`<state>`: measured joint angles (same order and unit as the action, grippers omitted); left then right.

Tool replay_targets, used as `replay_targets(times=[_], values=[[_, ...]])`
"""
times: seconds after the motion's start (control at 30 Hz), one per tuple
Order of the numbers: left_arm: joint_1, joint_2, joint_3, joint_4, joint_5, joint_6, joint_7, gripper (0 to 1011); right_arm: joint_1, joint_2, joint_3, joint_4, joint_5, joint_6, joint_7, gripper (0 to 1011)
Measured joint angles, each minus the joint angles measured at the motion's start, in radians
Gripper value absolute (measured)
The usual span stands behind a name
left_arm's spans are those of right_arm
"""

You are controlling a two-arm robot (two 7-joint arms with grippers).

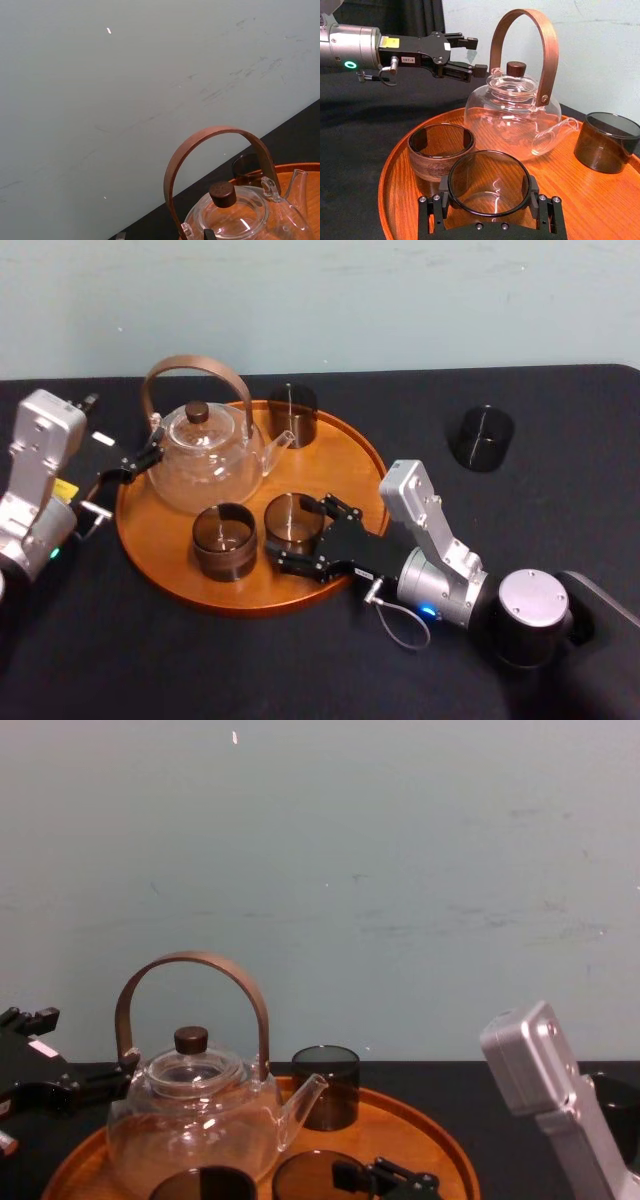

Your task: Pick up the glass from the table and place it on the tray.

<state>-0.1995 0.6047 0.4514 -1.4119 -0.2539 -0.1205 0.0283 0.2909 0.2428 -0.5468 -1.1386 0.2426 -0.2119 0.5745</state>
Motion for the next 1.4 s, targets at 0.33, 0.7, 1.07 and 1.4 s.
replay_targets(times=[0.33,0.7,1.07,1.4], values=[[0.000,0.000,0.000,0.000,0.000,0.000,0.000,1009,0.009,-0.007,-0.002,0.022,0.004,0.001,0.004,904],[0.000,0.000,0.000,0.000,0.000,0.000,0.000,1010,0.022,-0.012,-0.007,0.040,0.020,0.024,0.022,904],[0.000,0.000,0.000,0.000,0.000,0.000,0.000,1010,0.026,-0.011,-0.012,0.041,0.022,0.034,0.024,905],[0.000,0.000,0.000,0.000,0.000,0.000,0.000,1010,0.024,-0.009,-0.016,0.044,0.016,0.043,0.024,997]])
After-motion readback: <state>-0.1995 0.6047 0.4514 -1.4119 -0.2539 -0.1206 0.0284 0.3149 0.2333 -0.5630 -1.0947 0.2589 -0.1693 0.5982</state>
